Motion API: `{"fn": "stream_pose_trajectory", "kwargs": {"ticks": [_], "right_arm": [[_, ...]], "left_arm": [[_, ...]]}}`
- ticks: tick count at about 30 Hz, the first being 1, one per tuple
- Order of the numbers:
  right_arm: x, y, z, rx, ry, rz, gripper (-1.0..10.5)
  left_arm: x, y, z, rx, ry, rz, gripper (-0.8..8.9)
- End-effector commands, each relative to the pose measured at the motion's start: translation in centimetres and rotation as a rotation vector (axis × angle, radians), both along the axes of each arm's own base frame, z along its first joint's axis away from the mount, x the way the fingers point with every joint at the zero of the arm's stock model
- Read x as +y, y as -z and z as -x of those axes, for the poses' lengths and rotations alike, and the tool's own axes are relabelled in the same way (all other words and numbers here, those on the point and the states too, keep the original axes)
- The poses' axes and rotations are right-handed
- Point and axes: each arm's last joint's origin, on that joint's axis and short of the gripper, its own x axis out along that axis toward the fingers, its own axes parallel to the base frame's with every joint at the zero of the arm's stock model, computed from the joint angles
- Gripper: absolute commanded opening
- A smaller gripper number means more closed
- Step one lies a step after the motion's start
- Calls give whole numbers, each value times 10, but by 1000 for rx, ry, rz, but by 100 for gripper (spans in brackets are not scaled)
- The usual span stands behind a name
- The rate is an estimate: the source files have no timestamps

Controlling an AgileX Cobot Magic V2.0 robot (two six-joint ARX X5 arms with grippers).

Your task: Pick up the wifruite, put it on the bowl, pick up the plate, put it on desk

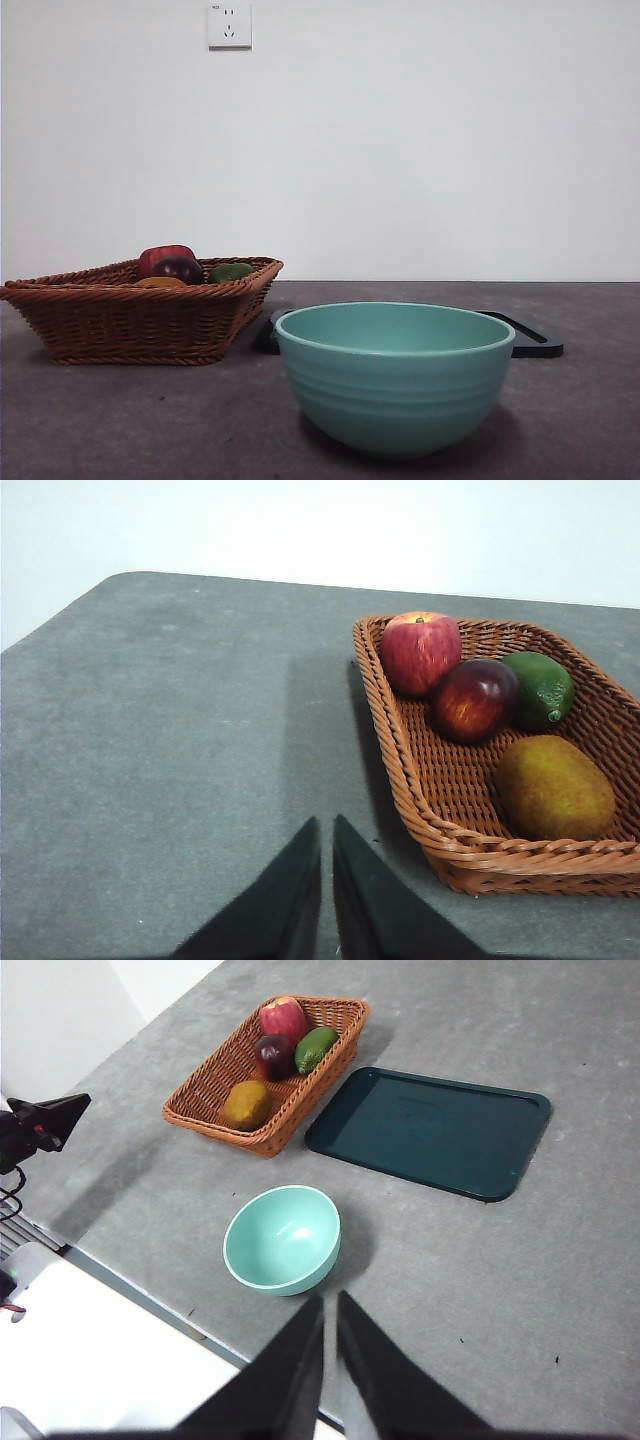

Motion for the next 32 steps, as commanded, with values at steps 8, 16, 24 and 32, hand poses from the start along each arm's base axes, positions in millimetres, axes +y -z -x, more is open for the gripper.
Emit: {"fn": "stream_pose_trajectory", "kwargs": {"ticks": [8,16,24,32], "right_arm": [[-1,-3,1,-10,-6,-14,17],[-1,-3,1,-11,-5,-14,17],[8,2,-10,-322,215,157,17],[21,81,-67,-576,616,146,17]], "left_arm": [[0,7,-1,24,-3,-9,19],[0,7,-1,24,-3,-9,19],[0,7,-1,24,-3,-9,19],[0,7,-1,24,-3,-9,19]]}}
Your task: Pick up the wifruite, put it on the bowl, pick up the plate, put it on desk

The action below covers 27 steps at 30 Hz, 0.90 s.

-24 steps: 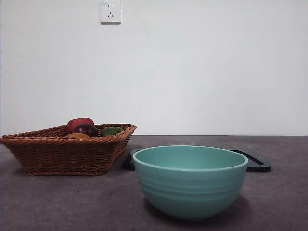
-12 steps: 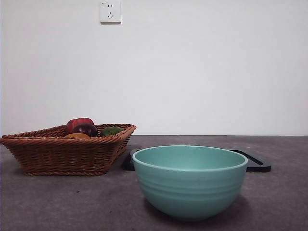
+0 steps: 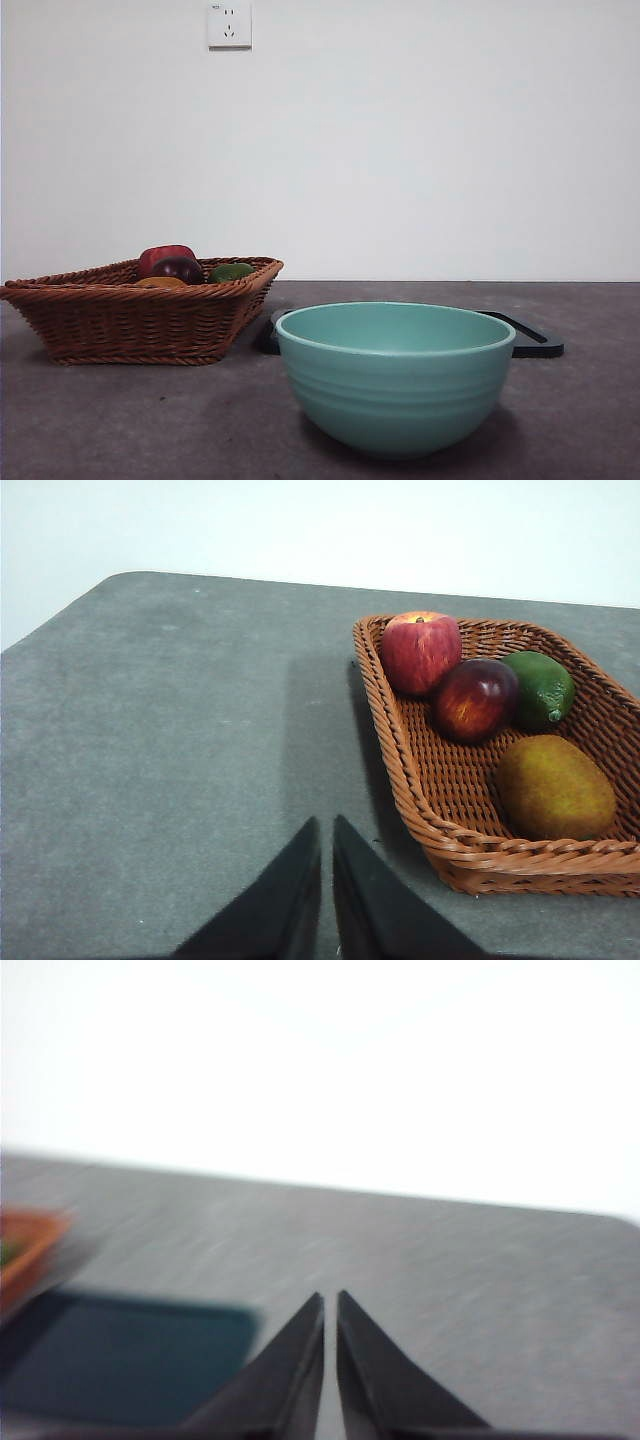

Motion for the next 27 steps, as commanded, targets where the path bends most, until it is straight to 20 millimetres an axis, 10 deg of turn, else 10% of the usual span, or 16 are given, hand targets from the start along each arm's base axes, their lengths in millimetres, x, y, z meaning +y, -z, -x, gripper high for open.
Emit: {"fn": "stream_pose_trajectory", "kwargs": {"ticks": [1,13,27], "right_arm": [[0,31,-21,-51,60,-36,17],[-2,137,-71,-44,76,-65,17],[-4,155,-70,143,39,-30,17]], "left_arm": [[0,7,-1,24,-2,-9,19],[0,7,-1,24,-3,-9,19],[0,7,-1,24,-3,-9,19]]}}
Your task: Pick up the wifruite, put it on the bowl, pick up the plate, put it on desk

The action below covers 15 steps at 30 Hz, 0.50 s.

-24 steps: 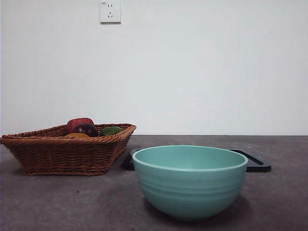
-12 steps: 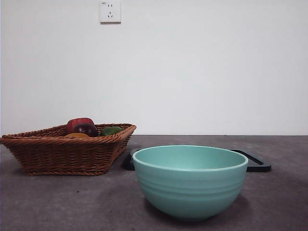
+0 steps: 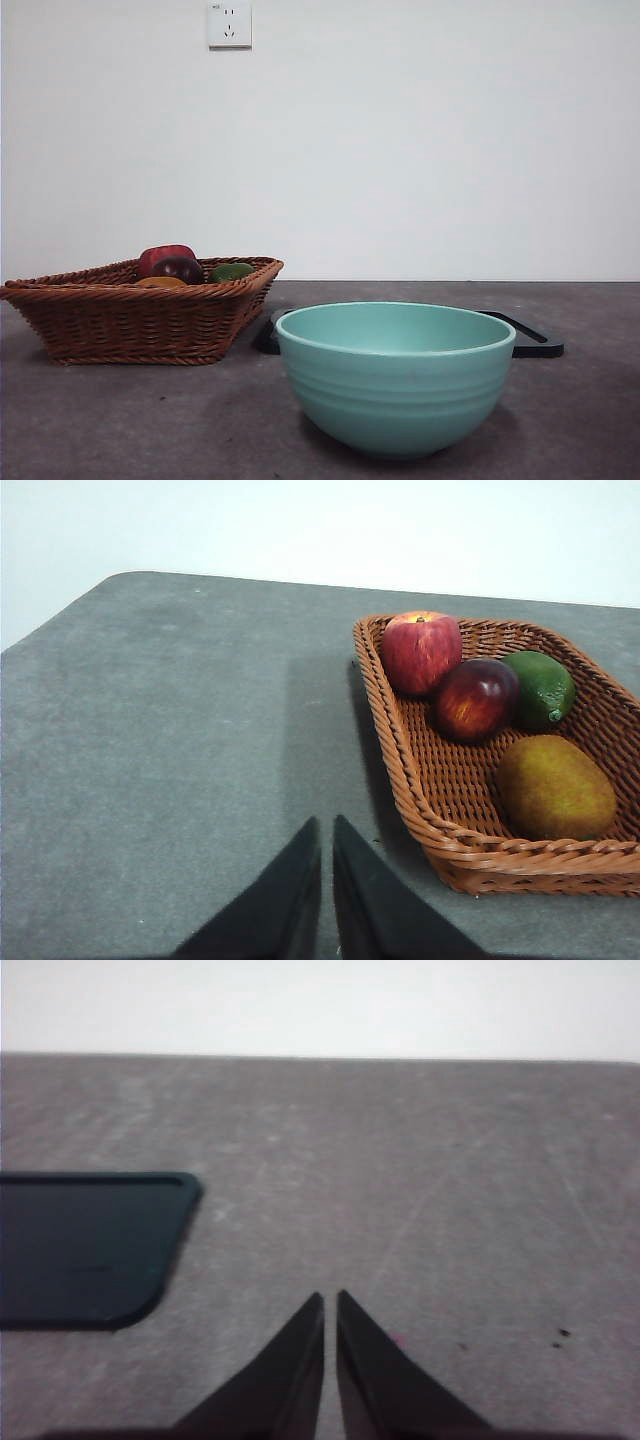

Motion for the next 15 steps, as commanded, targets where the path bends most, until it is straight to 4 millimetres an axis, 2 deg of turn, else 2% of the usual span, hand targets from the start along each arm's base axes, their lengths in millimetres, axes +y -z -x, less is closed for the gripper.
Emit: {"fn": "stream_pose_trajectory", "kwargs": {"ticks": [1,15], "right_arm": [[1,3,0,12,-16,26,17],[3,3,0,16,-9,42,17]], "left_arm": [[0,7,-1,23,-4,-9,19],[0,7,-1,23,-4,-9,19]]}}
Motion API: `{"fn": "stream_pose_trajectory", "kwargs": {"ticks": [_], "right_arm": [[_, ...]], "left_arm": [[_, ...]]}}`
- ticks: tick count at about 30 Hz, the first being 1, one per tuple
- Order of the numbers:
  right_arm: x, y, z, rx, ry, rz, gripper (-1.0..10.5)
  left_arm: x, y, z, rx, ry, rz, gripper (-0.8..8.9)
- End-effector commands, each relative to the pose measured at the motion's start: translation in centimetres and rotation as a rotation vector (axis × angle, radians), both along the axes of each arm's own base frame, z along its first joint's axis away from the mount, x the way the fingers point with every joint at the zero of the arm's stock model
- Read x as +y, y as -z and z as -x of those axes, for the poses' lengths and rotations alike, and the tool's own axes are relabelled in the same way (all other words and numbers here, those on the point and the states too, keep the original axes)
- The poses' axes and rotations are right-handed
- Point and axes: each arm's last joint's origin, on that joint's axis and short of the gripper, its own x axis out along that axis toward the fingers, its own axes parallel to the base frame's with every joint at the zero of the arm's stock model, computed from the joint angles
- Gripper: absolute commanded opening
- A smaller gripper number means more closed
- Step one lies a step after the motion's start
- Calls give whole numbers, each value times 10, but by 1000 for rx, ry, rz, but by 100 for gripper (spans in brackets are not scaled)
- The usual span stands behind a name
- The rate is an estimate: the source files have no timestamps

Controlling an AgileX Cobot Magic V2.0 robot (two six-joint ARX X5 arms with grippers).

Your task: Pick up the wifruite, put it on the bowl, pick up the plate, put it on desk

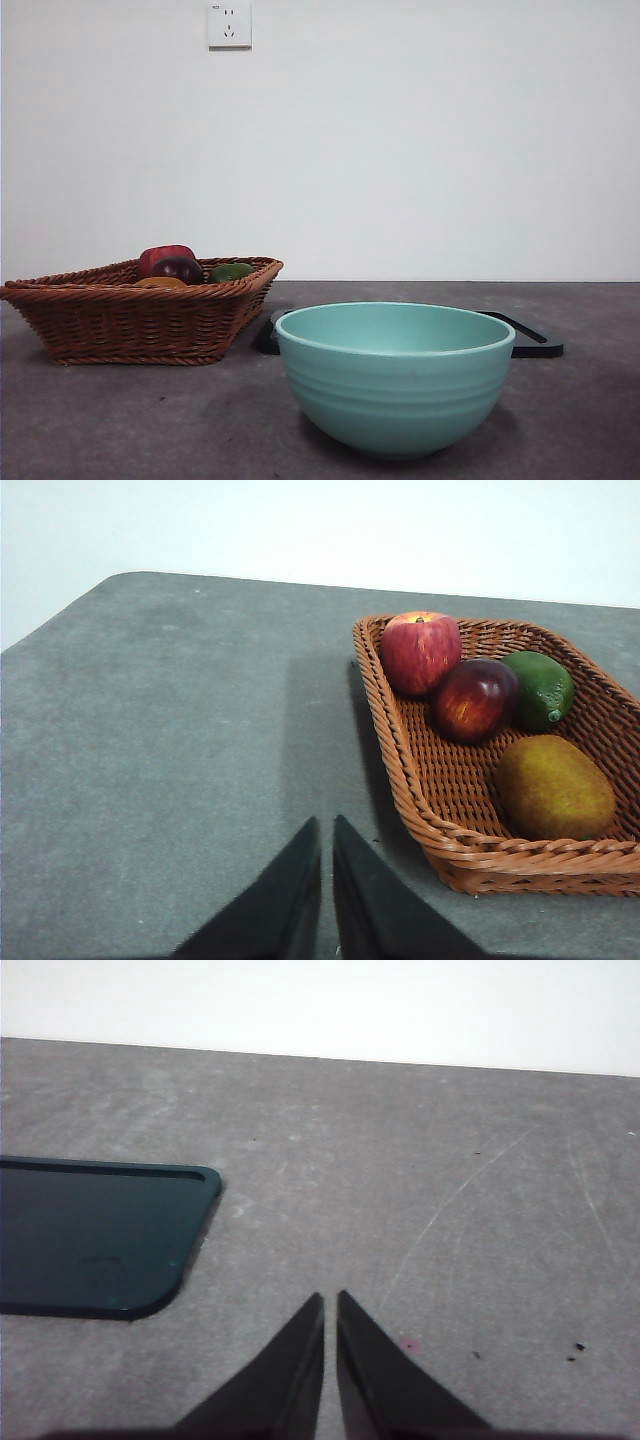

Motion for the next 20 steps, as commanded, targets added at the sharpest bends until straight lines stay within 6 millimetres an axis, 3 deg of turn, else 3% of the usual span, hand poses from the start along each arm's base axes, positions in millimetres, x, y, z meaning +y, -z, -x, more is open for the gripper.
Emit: {"fn": "stream_pose_trajectory", "kwargs": {"ticks": [1,20], "right_arm": [[-1,3,0,14,16,11,17],[-1,0,0,-19,18,11,17]], "left_arm": [[0,7,-1,23,-4,-9,19],[0,7,-1,23,-4,-9,19]]}}
